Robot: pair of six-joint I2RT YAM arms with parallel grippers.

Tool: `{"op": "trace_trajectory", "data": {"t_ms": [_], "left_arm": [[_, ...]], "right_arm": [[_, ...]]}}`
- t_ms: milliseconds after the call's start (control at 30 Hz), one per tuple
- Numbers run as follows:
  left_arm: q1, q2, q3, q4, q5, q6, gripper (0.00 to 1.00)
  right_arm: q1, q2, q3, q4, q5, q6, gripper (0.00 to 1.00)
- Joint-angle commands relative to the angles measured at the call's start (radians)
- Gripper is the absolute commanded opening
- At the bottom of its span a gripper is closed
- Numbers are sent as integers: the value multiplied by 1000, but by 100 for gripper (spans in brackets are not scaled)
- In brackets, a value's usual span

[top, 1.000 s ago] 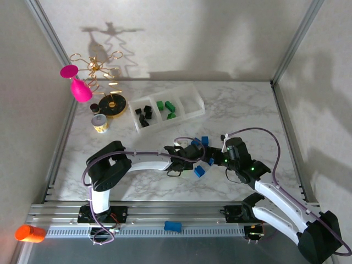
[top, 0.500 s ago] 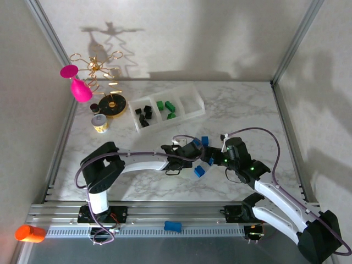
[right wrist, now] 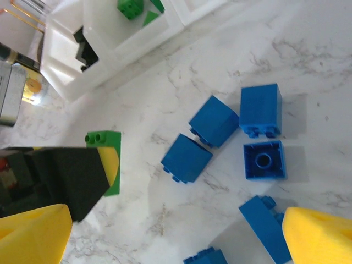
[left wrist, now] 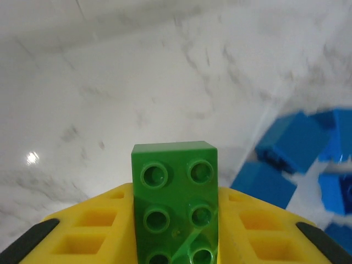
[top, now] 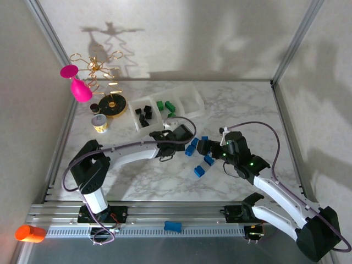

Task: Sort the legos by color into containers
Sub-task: Place the lego in the container.

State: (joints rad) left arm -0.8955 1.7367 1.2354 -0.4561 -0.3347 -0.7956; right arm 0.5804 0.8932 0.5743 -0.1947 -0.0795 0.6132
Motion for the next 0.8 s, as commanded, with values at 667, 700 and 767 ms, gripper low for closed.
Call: {"op": "trace_trajectory", "data": {"t_ms": [667,700,767], "left_arm": [[352,416,571,37,-12,220,25],[362,443,599,41,1,222,25],[372,501,676,10,13,225,26]], "right_arm": [[0,297,163,238,-3,-26,99],[-1,300,162,242,-6,-24,99],[0,307,165,242,-9,-24,99]]}}
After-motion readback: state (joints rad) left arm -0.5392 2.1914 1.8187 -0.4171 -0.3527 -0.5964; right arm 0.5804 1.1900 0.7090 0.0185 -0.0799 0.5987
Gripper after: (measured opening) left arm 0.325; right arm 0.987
